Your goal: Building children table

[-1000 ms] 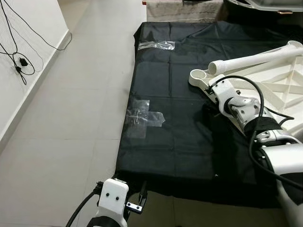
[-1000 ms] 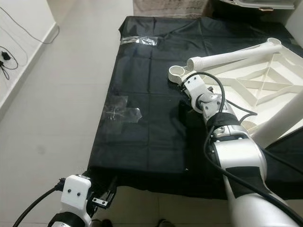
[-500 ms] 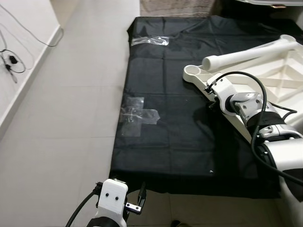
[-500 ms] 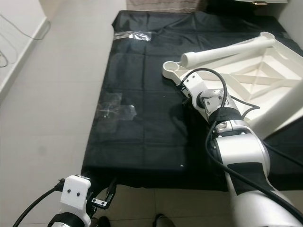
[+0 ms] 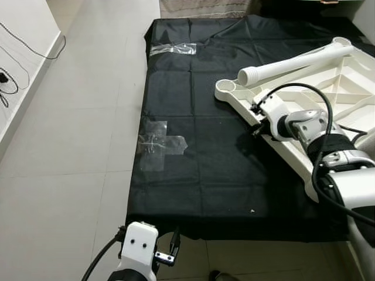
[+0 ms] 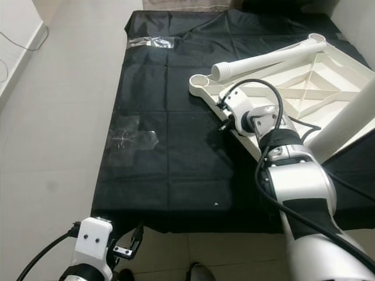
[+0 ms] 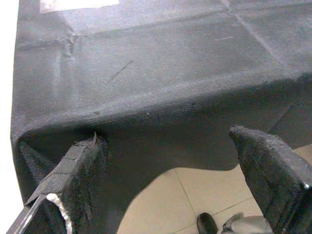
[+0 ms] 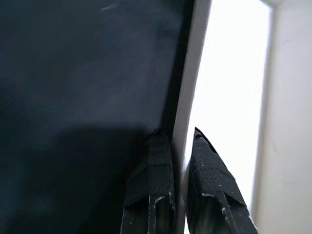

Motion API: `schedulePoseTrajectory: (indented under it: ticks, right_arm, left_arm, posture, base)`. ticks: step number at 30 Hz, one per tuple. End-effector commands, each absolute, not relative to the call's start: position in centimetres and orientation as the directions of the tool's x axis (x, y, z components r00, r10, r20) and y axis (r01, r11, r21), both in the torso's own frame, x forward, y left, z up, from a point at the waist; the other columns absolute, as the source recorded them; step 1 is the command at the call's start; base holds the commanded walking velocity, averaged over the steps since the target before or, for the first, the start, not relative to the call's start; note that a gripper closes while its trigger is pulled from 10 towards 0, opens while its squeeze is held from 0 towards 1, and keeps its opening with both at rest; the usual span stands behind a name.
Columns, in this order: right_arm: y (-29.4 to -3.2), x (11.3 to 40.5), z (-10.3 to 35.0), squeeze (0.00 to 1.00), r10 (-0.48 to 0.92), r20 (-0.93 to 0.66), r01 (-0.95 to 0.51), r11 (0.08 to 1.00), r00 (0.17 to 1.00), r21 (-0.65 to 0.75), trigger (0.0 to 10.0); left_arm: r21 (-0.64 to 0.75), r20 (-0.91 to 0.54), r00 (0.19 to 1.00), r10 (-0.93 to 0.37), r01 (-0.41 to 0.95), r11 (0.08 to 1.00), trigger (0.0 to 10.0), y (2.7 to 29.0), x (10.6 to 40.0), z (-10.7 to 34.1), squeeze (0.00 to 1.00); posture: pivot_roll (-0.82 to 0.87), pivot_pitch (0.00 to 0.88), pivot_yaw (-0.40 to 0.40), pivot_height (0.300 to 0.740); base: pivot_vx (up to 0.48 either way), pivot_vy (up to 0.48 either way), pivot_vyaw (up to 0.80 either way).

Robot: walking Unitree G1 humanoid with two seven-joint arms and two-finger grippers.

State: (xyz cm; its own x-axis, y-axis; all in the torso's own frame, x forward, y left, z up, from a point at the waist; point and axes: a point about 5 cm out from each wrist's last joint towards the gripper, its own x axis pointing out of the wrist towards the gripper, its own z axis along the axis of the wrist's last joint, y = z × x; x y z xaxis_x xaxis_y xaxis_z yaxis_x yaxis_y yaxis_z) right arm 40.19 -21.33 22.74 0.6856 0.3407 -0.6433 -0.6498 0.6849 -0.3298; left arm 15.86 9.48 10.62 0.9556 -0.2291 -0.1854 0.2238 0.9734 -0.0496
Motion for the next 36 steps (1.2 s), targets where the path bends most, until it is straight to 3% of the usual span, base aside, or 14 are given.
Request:
schedulePoseTrajectory:
  ticks: [1,2,7,9,14,17,21,25,26,30,36]
  right_arm:
    - [-19.9,39.1,19.7,0.0,0.396,-0.79,-0.828,0.509,0.468,-0.236,0.0]
    - [-19.9,39.1,19.7,0.0,0.396,-0.79,-0.828,0.509,0.468,-0.236,0.0]
    - [-19.8,38.1,19.3,0.0,0.466,-0.836,-0.927,0.355,0.289,-0.123,0.0]
    - [-19.8,38.1,19.3,0.0,0.466,-0.836,-0.927,0.355,0.289,-0.123,0.0]
    - [-19.9,37.2,19.3,0.0,0.482,-0.866,-0.979,0.203,0.133,-0.038,0.0]
    - [-19.9,37.2,19.3,0.0,0.482,-0.866,-0.979,0.203,0.133,-0.038,0.0]
    - [-20.2,36.3,19.1,0.0,0.482,-0.876,-0.997,0.06,-0.013,0.048,0.0]
    - [-20.5,36.0,18.8,0.0,0.462,-0.886,-0.998,0.016,-0.046,0.06,0.0]
    - [-20.9,35.4,18.1,0.0,0.409,-0.908,-0.995,-0.071,-0.089,0.066,0.0]
    - [-20.7,35.2,17.7,0.0,0.378,-0.919,-0.987,-0.154,-0.11,0.054,0.0]
    - [-20.7,35.1,17.8,0.0,0.357,-0.928,-0.98,-0.196,-0.112,0.043,0.0]
  left_arm:
    - [-0.144,-0.104,0.949,-0.297,0.282,0.949,10.0,7.2,15.5,12.6,0.0]
    - [-0.144,-0.104,0.949,-0.297,0.282,0.949,10.0,7.2,15.5,12.6,0.0]
    - [-0.136,-0.102,0.949,-0.297,0.282,0.95,10.0,7.3,16.0,12.5,0.0]
    - [-0.136,-0.102,0.949,-0.297,0.282,0.95,10.0,7.3,16.0,12.5,0.0]
    - [-0.13,-0.104,0.95,-0.294,0.28,0.951,10.0,7.5,16.2,12.2,0.0]
    - [-0.13,-0.104,0.95,-0.294,0.28,0.951,10.0,7.5,16.2,12.2,0.0]
    - [-0.124,-0.106,0.95,-0.295,0.282,0.951,10.0,7.9,16.6,11.9,0.0]
    - [-0.123,-0.106,0.949,-0.296,0.283,0.951,10.0,7.9,16.7,11.9,0.0]
    - [-0.122,-0.107,0.949,-0.297,0.284,0.951,10.0,8.1,16.9,11.7,0.0]
    - [-0.12,-0.107,0.949,-0.295,0.282,0.952,10.0,8.3,17.2,11.5,0.0]
    - [-0.117,-0.106,0.95,-0.295,0.283,0.952,10.0,8.3,17.4,11.4,0.0]
  posture:
    - [-0.05,0.247,-0.032,0.74]
    - [-0.05,0.247,-0.032,0.74]
    - [-0.04,0.23,-0.031,0.74]
    - [-0.04,0.23,-0.031,0.74]
    - [-0.04,0.209,-0.022,0.74]
    - [-0.04,0.209,-0.022,0.74]
    - [-0.05,0.184,-0.011,0.74]
    - [-0.05,0.184,-0.011,0.74]
    - [-0.05,0.166,-0.01,0.74]
    - [-0.05,0.159,-0.01,0.74]
    - [-0.05,0.154,-0.01,0.74]
  base:
    - [0.0,0.0,0.0]
    - [0.0,0.0,0.0]
    - [0.0,0.0,0.0]
    - [0.0,0.0,0.0]
    - [0.0,0.0,0.0]
    - [0.0,0.0,0.0]
    - [0.0,0.0,0.0]
    - [0.0,0.0,0.0]
    - [0.0,0.0,0.0]
    - [0.0,0.0,0.0]
    - [0.0,0.0,0.0]
